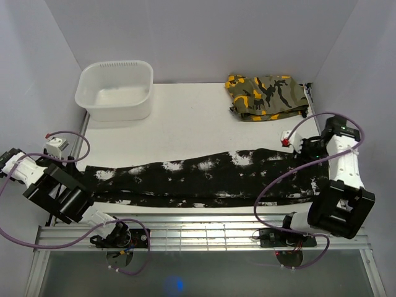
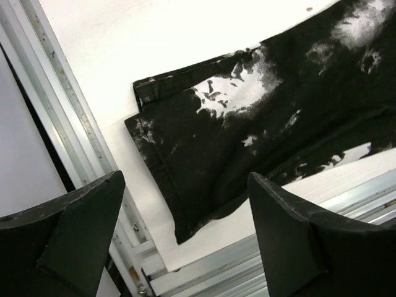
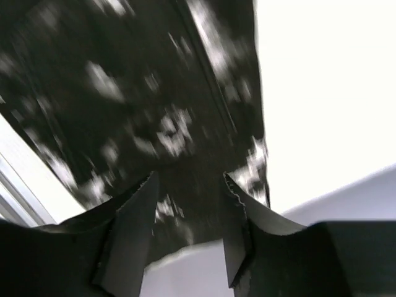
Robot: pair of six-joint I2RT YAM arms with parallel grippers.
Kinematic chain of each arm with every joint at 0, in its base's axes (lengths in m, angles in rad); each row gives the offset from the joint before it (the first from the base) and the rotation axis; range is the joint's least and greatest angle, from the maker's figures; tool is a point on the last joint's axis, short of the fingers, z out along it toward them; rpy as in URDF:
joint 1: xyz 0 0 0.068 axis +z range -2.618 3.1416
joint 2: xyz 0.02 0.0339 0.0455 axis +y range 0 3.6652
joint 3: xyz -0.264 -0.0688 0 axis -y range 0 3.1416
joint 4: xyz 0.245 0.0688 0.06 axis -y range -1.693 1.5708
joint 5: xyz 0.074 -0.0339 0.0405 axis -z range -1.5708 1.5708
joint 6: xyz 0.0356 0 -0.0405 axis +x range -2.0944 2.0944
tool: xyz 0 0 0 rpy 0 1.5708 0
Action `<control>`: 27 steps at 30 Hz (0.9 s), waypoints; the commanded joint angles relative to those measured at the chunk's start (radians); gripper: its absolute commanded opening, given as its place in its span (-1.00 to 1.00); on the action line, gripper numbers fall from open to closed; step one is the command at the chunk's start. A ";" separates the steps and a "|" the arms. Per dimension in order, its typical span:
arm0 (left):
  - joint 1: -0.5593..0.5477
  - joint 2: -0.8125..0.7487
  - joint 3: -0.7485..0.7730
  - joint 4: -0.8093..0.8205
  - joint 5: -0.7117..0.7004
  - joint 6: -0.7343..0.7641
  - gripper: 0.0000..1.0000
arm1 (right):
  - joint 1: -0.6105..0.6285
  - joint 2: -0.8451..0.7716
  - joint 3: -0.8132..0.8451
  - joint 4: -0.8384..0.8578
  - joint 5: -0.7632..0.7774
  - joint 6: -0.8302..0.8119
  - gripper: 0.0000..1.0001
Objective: Fold and stack the trousers
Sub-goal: Fold the trousers
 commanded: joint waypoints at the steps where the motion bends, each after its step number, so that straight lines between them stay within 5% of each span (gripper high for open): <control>1: -0.025 0.007 -0.029 0.079 0.029 -0.199 0.79 | 0.162 -0.078 -0.081 0.042 -0.039 0.226 -0.05; 7: -0.094 -0.044 -0.224 0.317 -0.154 -0.401 -0.10 | 0.473 -0.090 -0.229 0.241 0.056 0.470 -0.19; 12: -0.098 -0.030 -0.248 0.322 -0.178 -0.438 -0.32 | 0.569 -0.057 -0.364 0.343 0.180 0.501 -0.35; 19: -0.133 -0.114 -0.343 0.408 -0.272 -0.400 0.00 | 0.566 -0.094 -0.350 0.309 0.193 0.576 -0.46; 20: -0.134 -0.127 -0.339 0.417 -0.263 -0.397 0.30 | 0.542 -0.105 -0.297 0.303 0.176 0.596 -0.42; 24: -0.150 -0.218 -0.314 0.417 -0.194 -0.389 0.96 | 0.404 -0.088 -0.145 0.227 0.122 0.665 -0.10; 27: -0.205 -0.283 -0.337 0.416 -0.180 -0.374 0.96 | 0.295 -0.009 -0.059 0.122 0.099 0.655 -0.04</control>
